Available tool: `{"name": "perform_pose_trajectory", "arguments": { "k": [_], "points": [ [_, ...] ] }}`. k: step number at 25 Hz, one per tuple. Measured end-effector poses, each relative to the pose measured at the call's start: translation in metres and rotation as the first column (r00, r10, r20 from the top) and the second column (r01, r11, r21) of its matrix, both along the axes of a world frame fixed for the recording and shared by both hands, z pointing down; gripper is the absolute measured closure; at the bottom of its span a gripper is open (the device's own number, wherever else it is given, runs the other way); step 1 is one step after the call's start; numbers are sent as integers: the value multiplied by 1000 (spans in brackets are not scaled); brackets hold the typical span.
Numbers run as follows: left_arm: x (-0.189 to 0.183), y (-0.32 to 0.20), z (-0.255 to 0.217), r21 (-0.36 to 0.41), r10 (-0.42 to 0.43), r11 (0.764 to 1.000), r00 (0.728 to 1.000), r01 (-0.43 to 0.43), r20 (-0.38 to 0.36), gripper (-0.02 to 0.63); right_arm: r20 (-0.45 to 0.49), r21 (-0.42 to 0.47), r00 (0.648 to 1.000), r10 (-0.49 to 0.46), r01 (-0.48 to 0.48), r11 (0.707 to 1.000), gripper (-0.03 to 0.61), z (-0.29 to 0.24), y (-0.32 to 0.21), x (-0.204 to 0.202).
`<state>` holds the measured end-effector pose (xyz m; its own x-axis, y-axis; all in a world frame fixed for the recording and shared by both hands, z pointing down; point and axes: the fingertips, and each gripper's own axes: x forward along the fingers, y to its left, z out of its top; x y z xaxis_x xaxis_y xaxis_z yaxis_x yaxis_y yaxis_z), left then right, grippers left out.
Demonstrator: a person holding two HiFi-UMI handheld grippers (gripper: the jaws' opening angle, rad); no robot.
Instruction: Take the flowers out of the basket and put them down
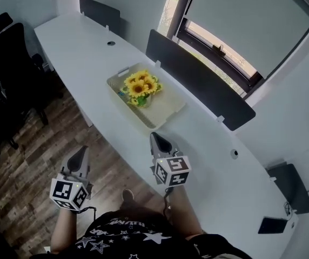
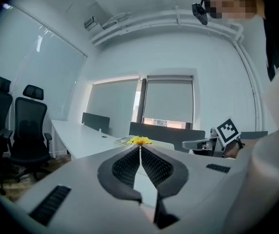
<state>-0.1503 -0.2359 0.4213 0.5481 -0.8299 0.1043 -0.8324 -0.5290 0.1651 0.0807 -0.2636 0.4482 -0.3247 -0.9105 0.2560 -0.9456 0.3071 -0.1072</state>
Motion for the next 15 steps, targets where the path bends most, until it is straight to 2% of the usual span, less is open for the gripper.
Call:
{"name": "perform_pose_trajectory", "arguments": {
  "k": [8,12,15],
  "points": [
    [39,-47,-1,-4,26,1000,999,-26,-25,597,71,35,997,-12,10,999,575,-20,-46,7],
    [46,-67,-1,-17,34,999,999,-34,-33,597,87,12,996,17,-18,1000,575,-15,-60,14],
    [44,-85,-1,-14,52,999,999,-52,-10,597,80,-31,995,55,-53,998,575,-8,-73,15]
  ]
}}
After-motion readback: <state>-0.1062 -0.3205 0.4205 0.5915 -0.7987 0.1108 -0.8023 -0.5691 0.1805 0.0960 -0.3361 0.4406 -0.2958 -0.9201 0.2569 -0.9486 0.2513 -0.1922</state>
